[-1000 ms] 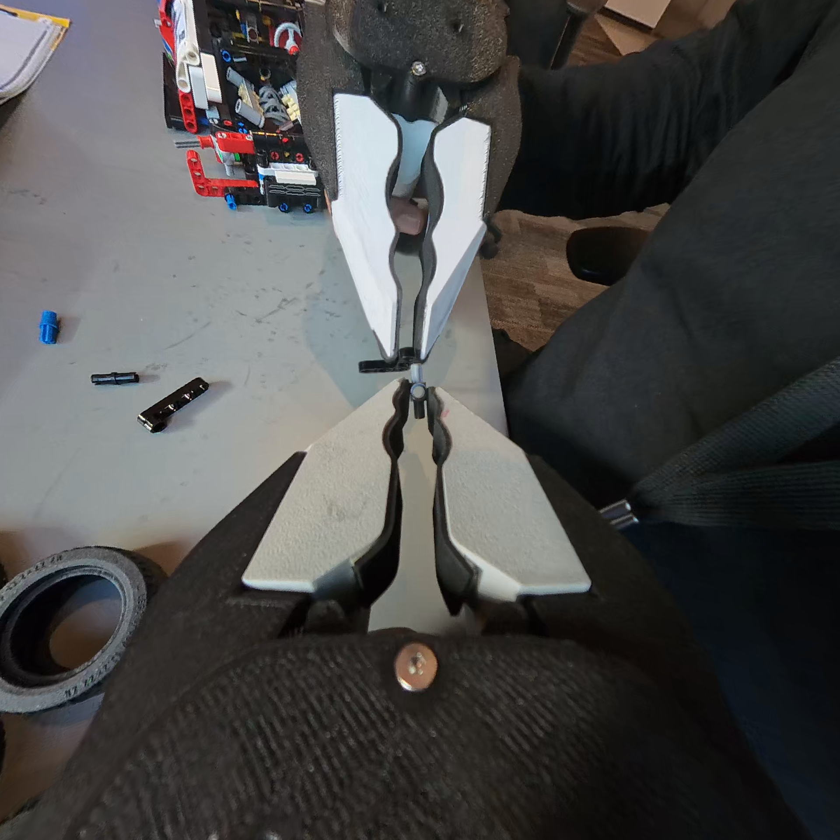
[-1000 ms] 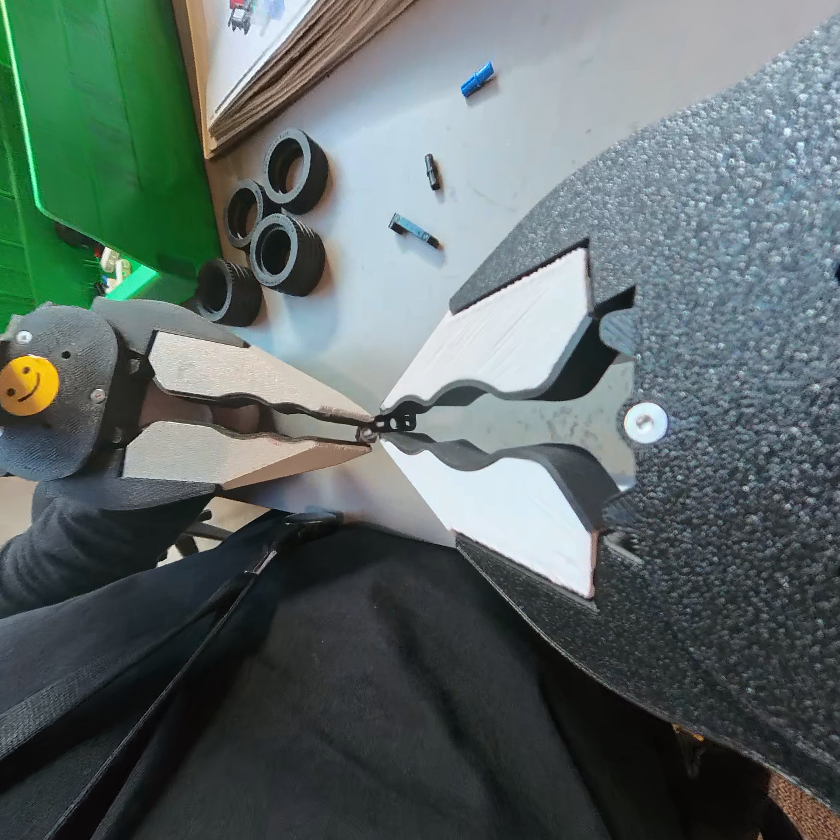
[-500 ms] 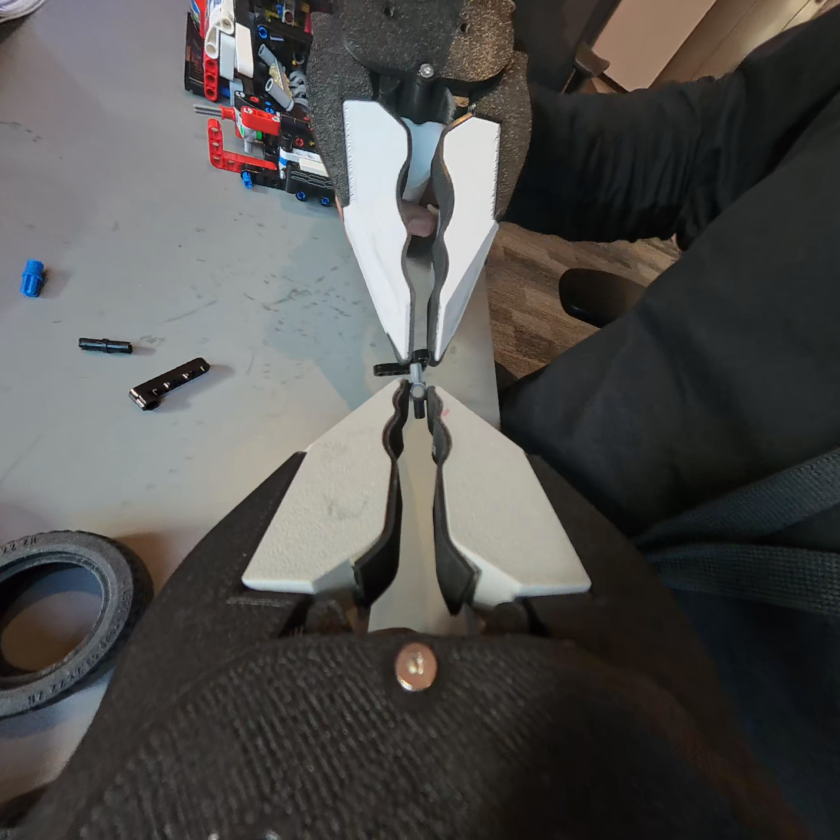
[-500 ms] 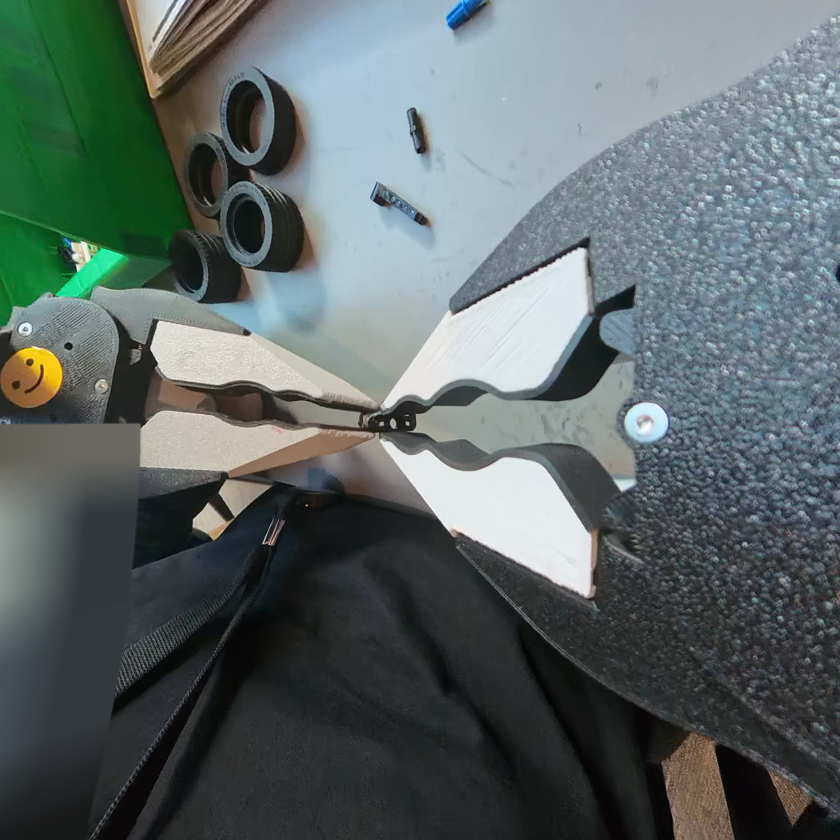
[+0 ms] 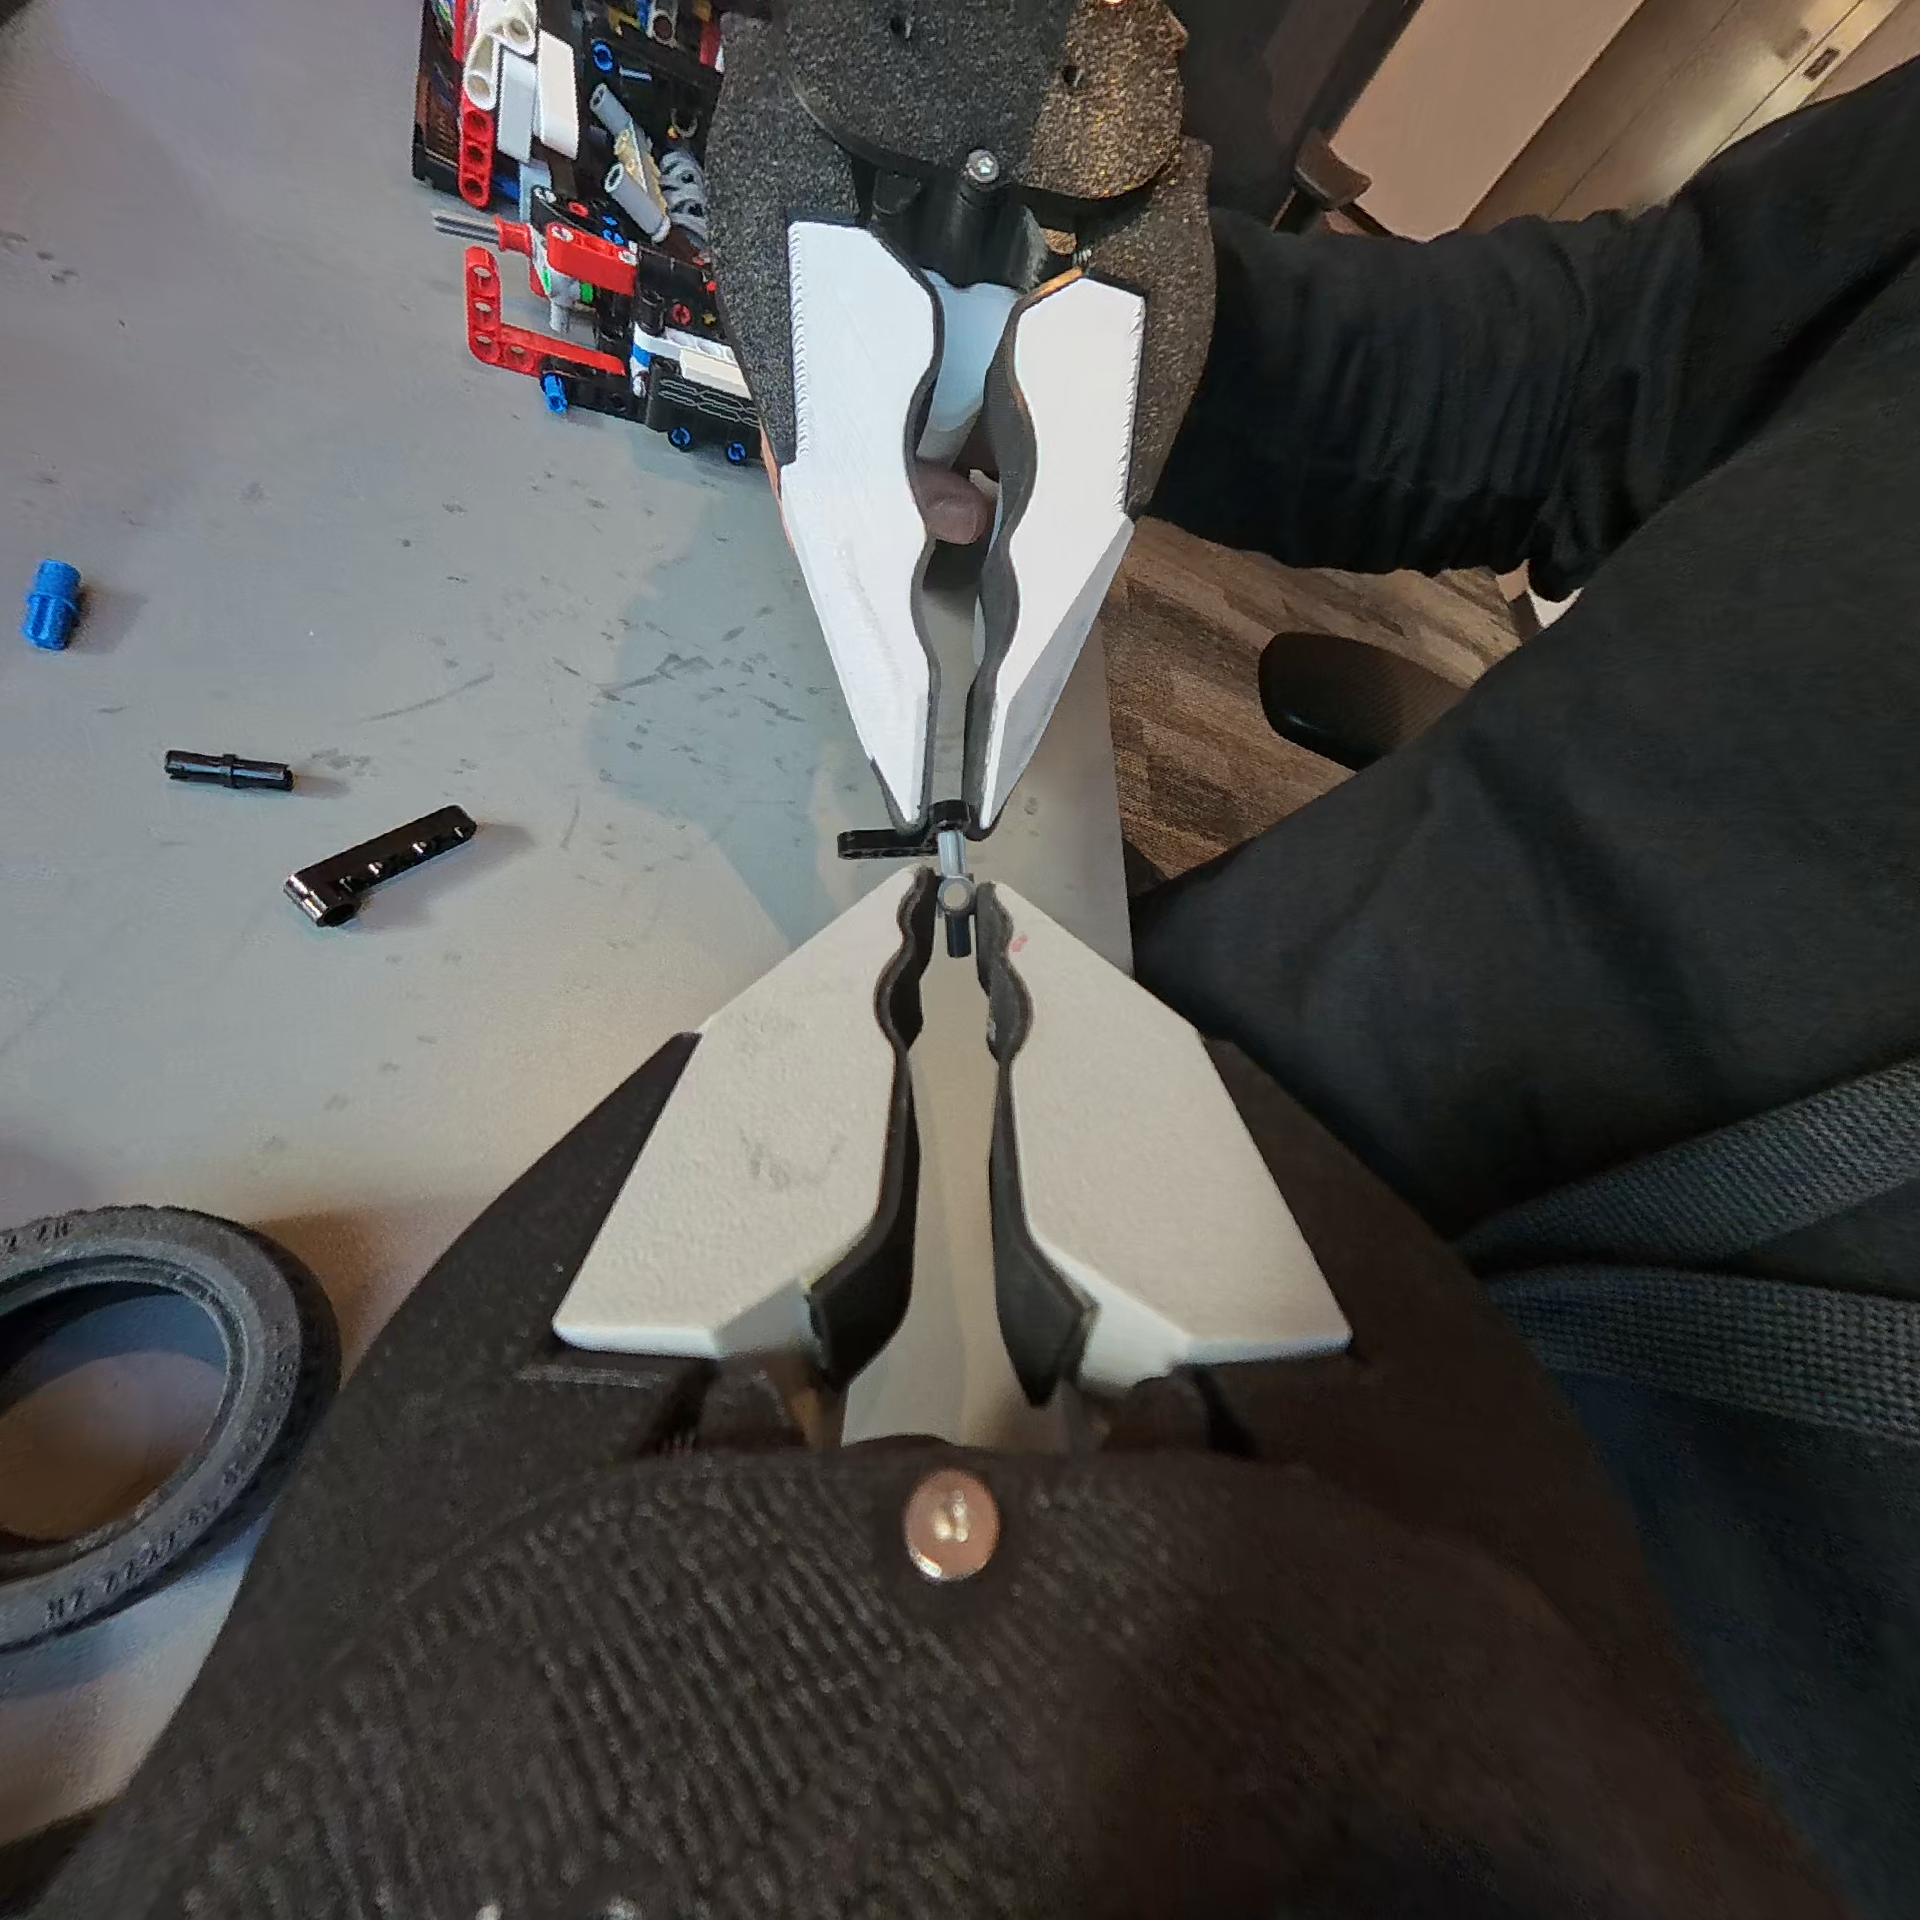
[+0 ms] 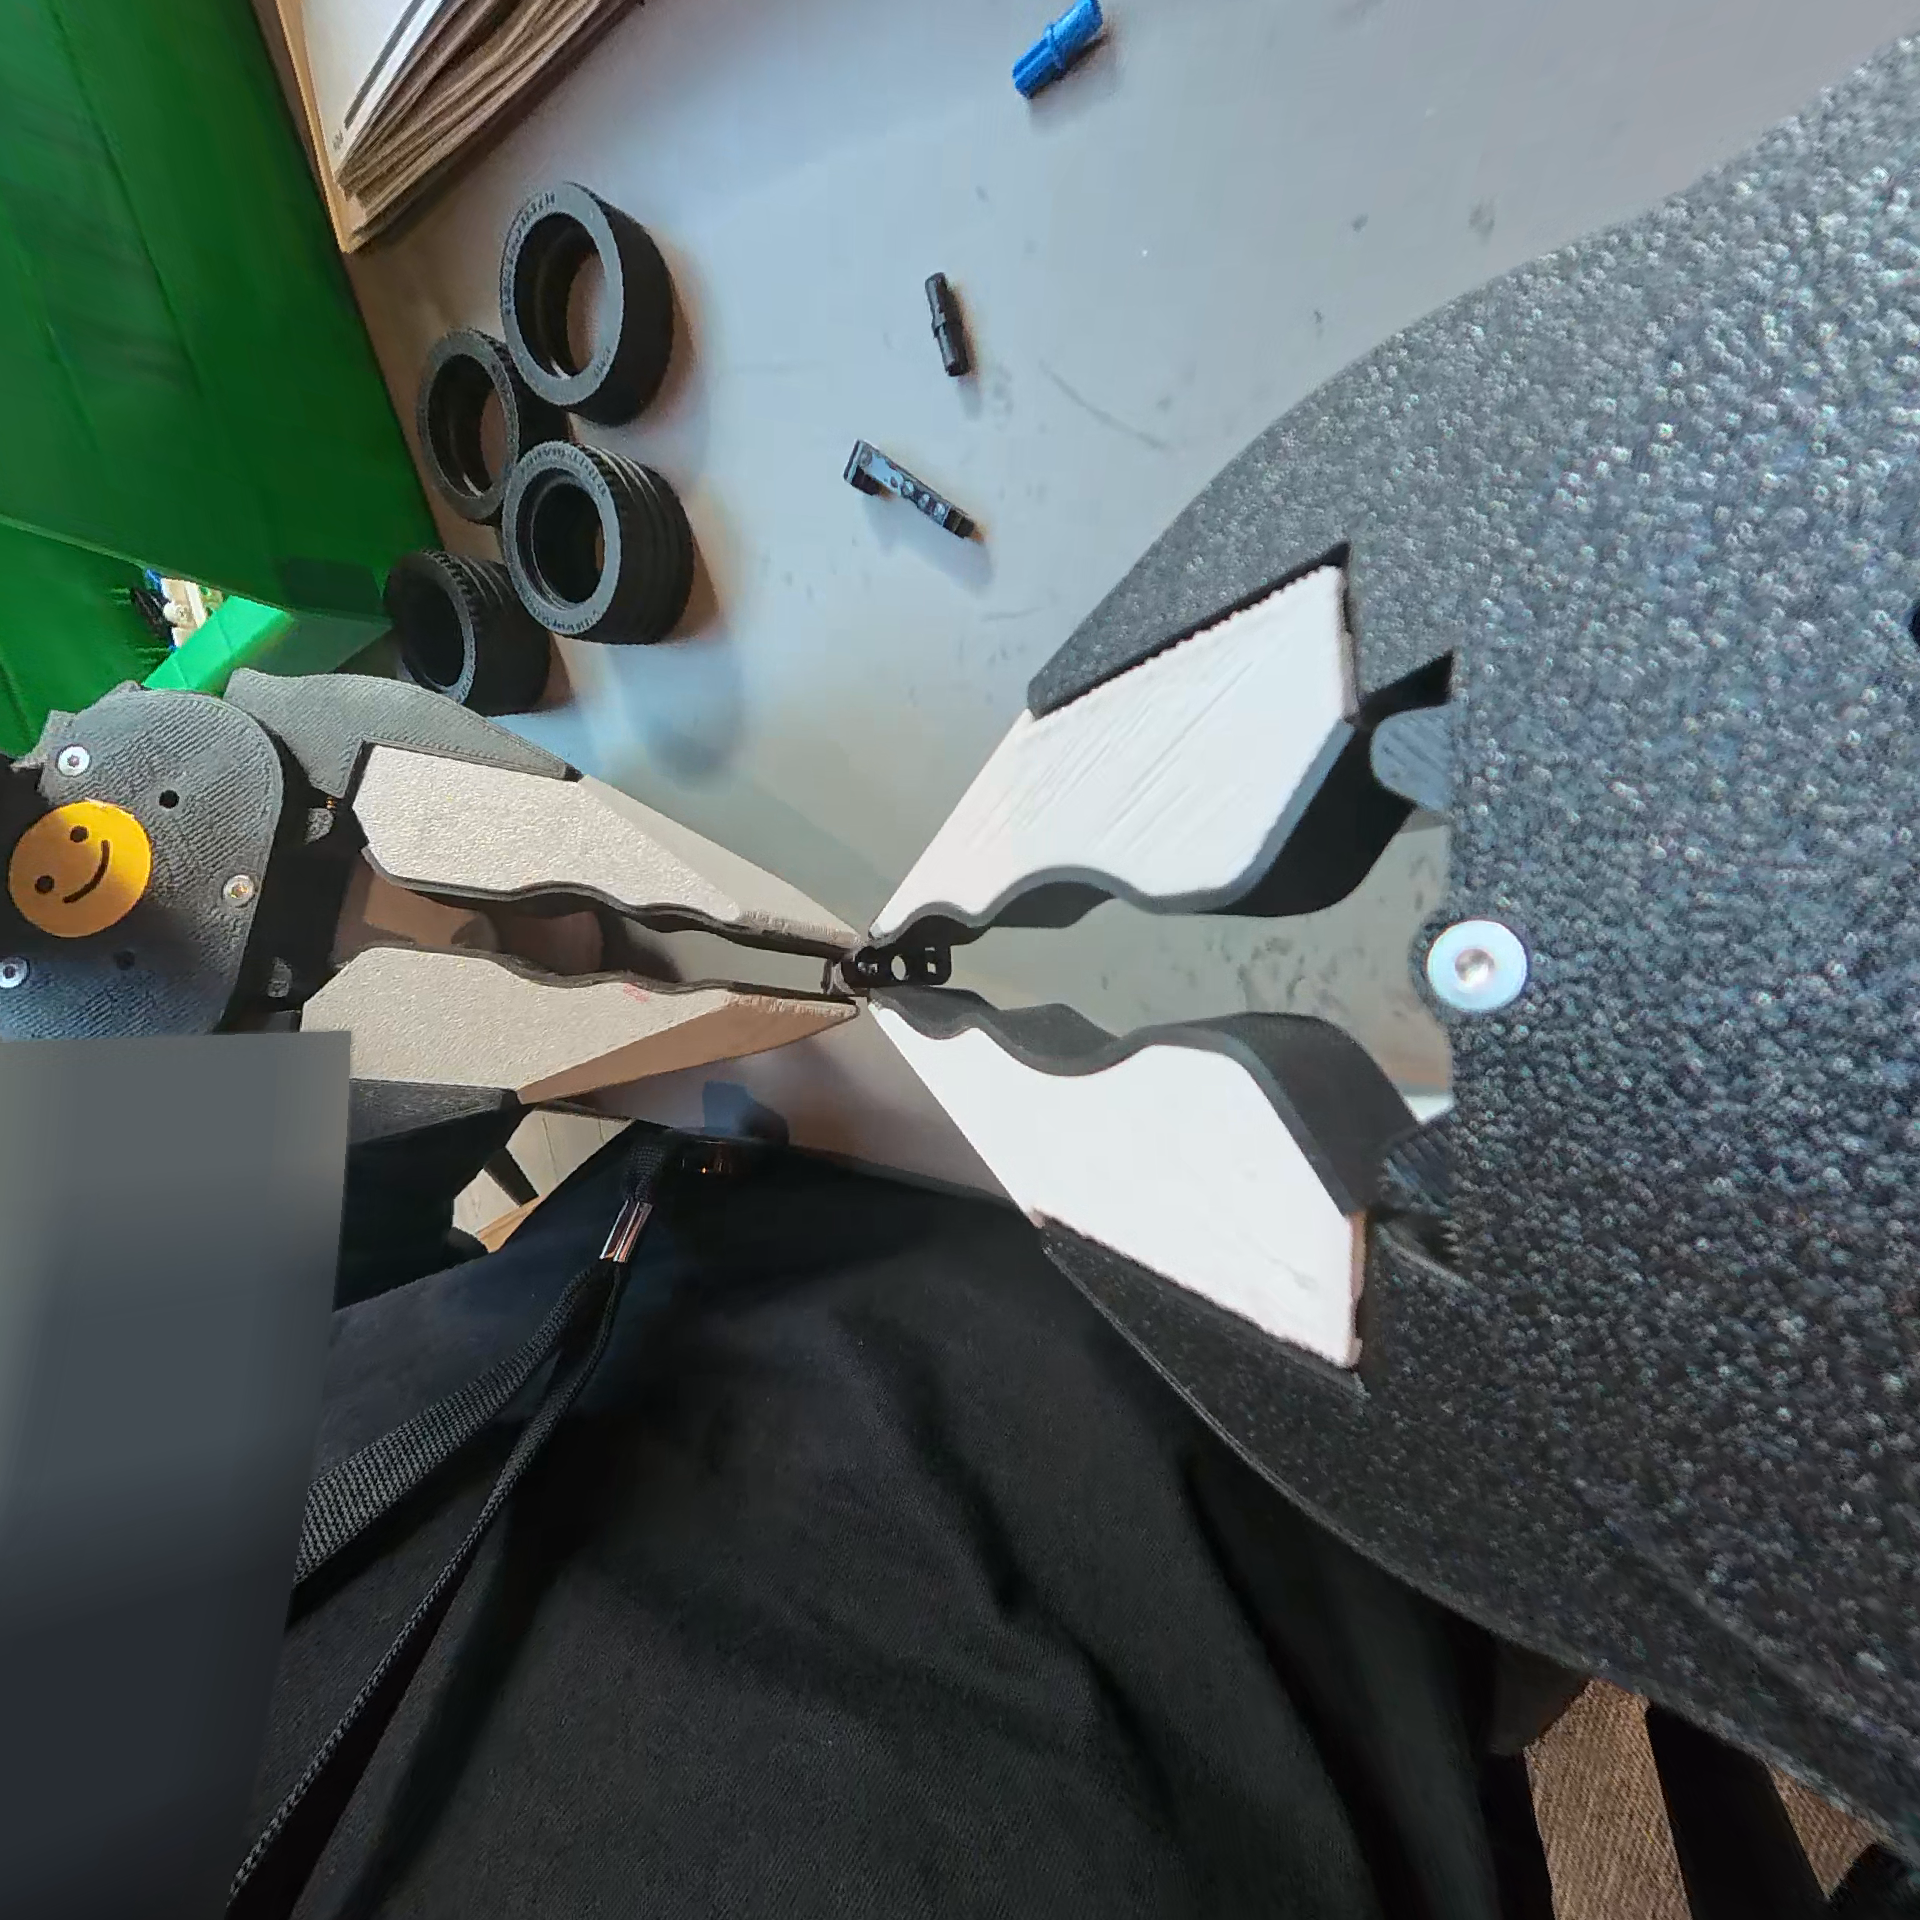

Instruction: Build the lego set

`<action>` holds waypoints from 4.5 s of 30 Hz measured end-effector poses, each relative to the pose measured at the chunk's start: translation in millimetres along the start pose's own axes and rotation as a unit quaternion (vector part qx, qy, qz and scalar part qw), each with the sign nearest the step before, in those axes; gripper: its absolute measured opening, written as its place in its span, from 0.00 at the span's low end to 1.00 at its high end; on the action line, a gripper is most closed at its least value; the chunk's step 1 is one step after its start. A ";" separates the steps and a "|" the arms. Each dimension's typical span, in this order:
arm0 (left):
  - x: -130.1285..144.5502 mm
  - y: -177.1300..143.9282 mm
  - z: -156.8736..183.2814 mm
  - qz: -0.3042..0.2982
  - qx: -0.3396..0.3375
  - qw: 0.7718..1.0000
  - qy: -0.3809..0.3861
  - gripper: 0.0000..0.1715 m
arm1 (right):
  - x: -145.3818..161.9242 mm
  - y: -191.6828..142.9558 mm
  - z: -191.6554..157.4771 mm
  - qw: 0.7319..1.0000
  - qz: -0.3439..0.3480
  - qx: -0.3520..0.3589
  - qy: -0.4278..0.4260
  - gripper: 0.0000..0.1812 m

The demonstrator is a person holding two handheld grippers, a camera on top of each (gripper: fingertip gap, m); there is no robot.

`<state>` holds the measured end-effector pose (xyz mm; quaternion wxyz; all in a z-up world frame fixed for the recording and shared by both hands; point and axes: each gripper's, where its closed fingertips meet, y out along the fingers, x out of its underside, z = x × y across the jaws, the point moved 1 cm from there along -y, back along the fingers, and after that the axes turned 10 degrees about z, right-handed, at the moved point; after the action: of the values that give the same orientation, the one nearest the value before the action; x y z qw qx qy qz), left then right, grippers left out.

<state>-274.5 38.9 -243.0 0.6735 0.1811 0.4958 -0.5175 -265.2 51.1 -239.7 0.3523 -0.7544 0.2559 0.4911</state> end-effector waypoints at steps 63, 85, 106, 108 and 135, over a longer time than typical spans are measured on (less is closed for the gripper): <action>2.9 1.1 -1.7 -0.011 -0.014 1.000 0.009 0.03 | 5.0 1.0 2.5 0.998 -0.042 0.008 -0.035 0.03; 25.9 7.0 -13.7 -0.091 -0.064 0.994 0.003 0.03 | 37.4 8.8 13.2 0.985 -0.140 0.062 -0.076 0.02; 20.9 1.9 -9.2 -0.092 -0.045 0.990 -0.099 0.03 | 17.2 13.7 3.4 0.947 -0.157 0.136 -0.244 0.06; 19.1 1.5 -8.3 -0.095 -0.043 0.989 -0.109 0.03 | 19.4 14.1 5.2 0.928 -0.185 0.151 -0.287 0.05; -16.0 -22.7 -19.1 0.023 -0.123 0.990 -0.060 0.11 | -20.2 7.7 24.8 0.940 0.022 0.274 -0.201 0.02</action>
<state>-303.1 52.6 -231.7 0.7306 0.0764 0.5104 -0.4470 -292.6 66.6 -229.9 0.5788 -0.5084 0.3207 0.5510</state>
